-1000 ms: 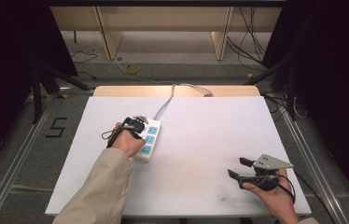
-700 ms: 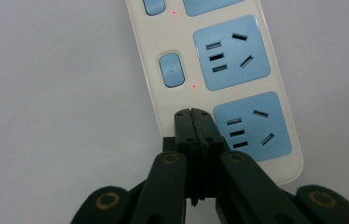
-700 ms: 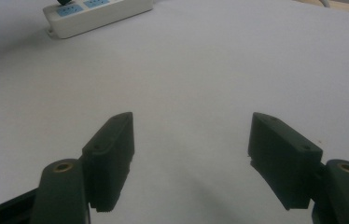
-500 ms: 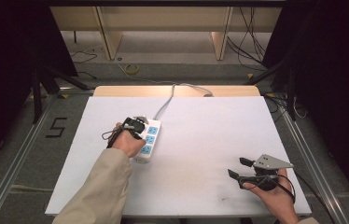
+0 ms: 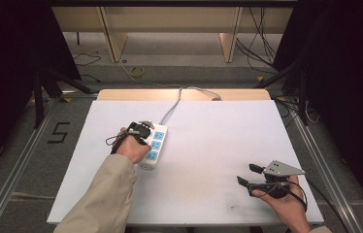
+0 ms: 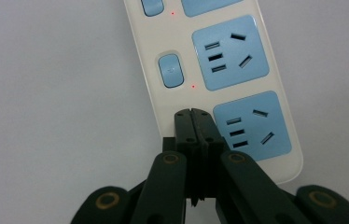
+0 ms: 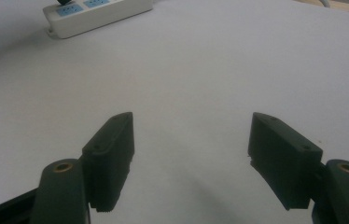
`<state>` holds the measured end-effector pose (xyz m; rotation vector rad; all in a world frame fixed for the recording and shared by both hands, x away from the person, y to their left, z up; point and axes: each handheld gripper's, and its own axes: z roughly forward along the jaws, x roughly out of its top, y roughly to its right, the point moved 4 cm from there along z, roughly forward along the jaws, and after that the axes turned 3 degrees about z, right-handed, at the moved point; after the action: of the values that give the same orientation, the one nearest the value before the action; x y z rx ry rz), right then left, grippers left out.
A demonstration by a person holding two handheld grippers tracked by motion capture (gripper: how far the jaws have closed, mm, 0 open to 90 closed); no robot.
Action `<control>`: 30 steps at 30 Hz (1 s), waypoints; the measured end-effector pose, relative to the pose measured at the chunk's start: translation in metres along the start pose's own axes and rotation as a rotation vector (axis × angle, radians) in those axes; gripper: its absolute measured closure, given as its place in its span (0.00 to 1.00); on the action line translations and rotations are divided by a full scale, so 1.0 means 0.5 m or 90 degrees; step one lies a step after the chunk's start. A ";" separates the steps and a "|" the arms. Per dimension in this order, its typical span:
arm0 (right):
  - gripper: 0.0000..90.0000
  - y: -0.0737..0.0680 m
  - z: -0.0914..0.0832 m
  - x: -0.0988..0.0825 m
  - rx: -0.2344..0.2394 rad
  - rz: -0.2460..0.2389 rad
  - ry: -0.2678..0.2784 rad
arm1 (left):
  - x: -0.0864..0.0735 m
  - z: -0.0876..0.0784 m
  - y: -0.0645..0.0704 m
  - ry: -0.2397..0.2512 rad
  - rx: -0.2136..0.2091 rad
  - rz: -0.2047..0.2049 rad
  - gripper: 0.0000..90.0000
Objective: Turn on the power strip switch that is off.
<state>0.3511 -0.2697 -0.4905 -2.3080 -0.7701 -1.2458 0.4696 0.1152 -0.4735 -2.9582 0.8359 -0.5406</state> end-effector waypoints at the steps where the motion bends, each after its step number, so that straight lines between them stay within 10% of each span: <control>1: 0.36 0.000 0.000 0.000 0.000 0.000 0.000 | 0.000 0.000 0.000 0.000 0.000 0.002 1.00; 30: 0.36 0.000 -0.001 0.000 0.001 -0.001 0.001 | -0.004 -0.004 -0.004 0.023 -0.007 0.007 1.00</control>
<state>0.3511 -0.2700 -0.4902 -2.3050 -0.7732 -1.2470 0.4685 0.1181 -0.4721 -2.9604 0.8617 -0.5933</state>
